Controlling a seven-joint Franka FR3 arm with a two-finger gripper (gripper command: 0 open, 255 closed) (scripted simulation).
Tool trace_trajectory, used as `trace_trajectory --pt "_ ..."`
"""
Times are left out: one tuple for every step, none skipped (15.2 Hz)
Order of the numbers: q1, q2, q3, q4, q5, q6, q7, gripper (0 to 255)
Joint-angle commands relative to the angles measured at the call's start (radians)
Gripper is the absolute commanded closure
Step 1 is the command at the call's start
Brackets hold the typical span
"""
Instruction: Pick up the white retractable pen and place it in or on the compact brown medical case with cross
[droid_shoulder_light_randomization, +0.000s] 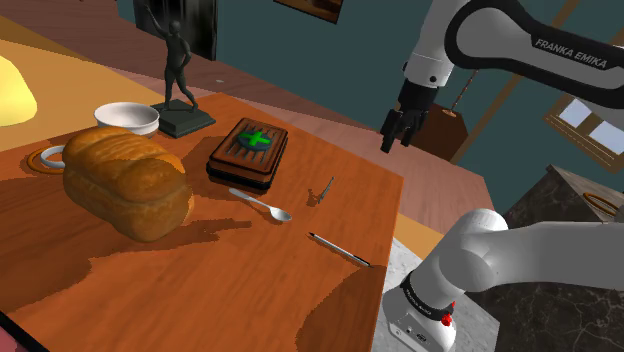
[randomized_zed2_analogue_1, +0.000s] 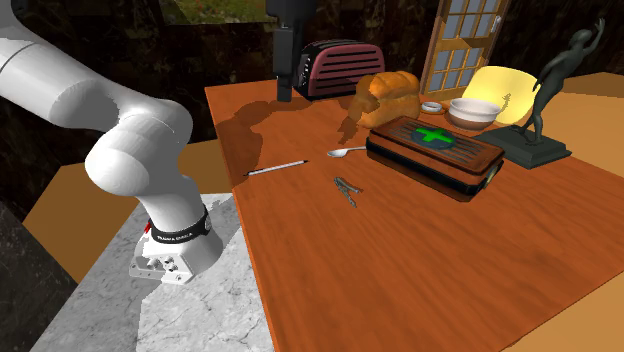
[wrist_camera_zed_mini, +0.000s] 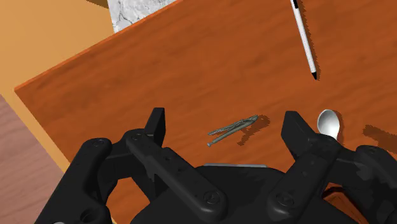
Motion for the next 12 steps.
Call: trace_trajectory --pt "0.000 0.000 0.000 0.000 0.000 0.000 0.000 0" --pt "0.012 -0.013 -0.003 -0.039 0.013 0.032 -0.013 0" --pt "0.024 -0.026 -0.006 -0.077 0.027 0.064 -0.027 0" --pt "0.036 -0.037 -0.008 -0.114 0.041 0.096 -0.041 0" --pt "0.049 -0.048 -0.010 -0.150 0.055 0.128 -0.055 0" --pt "0.062 -0.057 -0.012 -0.186 0.069 0.160 -0.069 0" --pt "0.076 -0.065 -0.014 -0.220 0.084 0.193 -0.084 0" --pt "0.090 -0.072 -0.015 -0.254 0.099 0.226 -0.099 0" --pt "0.105 -0.078 -0.016 -0.287 0.114 0.259 -0.114 0" --pt "0.120 -0.083 -0.017 -0.319 0.130 0.293 -0.129 0" --pt "0.136 -0.086 -0.018 -0.351 0.146 0.327 -0.145 0" --pt "0.153 -0.088 -0.019 -0.381 0.163 0.363 -0.161 0"
